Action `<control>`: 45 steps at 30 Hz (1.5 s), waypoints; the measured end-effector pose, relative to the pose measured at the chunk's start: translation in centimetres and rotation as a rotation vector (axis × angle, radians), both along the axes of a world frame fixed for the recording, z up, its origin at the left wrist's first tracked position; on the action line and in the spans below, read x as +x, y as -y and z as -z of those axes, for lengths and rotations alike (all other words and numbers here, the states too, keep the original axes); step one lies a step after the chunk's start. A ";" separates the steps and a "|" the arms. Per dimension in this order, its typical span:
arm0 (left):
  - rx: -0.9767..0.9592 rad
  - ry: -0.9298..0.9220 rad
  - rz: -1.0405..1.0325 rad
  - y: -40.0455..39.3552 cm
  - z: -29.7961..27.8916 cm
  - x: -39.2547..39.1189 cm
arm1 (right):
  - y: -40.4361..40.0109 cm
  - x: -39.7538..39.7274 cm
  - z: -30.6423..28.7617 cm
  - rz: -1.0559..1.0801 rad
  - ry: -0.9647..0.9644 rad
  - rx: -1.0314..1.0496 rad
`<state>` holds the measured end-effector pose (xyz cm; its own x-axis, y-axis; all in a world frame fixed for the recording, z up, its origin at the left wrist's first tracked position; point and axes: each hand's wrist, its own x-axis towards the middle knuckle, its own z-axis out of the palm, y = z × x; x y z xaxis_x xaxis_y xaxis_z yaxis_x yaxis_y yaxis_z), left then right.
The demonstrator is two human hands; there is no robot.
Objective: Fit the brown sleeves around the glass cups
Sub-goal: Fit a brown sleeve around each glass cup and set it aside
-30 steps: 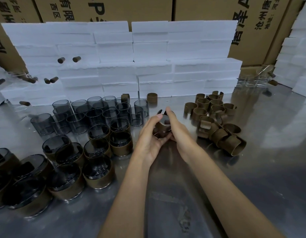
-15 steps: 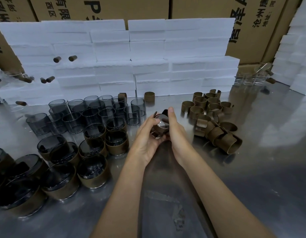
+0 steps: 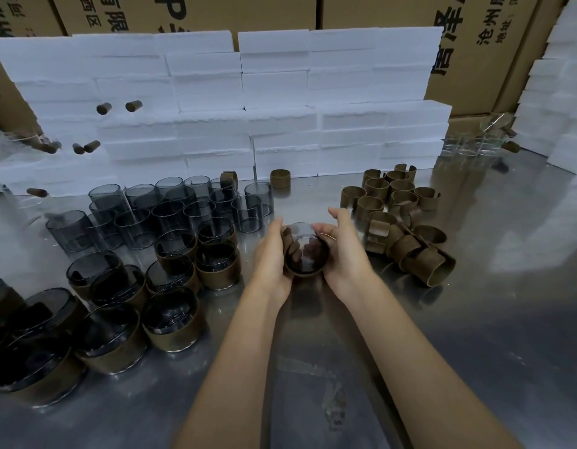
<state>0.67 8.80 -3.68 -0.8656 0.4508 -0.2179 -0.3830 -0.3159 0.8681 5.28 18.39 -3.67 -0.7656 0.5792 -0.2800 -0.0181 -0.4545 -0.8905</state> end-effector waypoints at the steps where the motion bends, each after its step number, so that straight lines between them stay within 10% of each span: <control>1: -0.016 0.004 -0.024 -0.1 0.0 0.2 | 0.1 0.0 -0.1 0.018 0.018 -0.008; 30: -0.038 -0.039 -0.123 -0.7 0.4 0.9 | 1.0 0.5 -1.3 -0.015 0.011 -0.104; 40: -0.231 -0.315 0.248 -1.0 -0.5 2.0 | -1.0 1.4 -2.5 0.338 -0.261 0.497; 45: 0.134 -0.051 0.128 -1.1 -0.6 1.9 | -1.2 1.9 -2.6 0.185 -0.274 0.379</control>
<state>2.58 9.88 -3.12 -0.8080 0.5796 -0.1063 -0.3843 -0.3815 0.8407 7.14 19.55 -1.09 -0.6562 0.7345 0.1728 -0.3240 -0.0675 -0.9436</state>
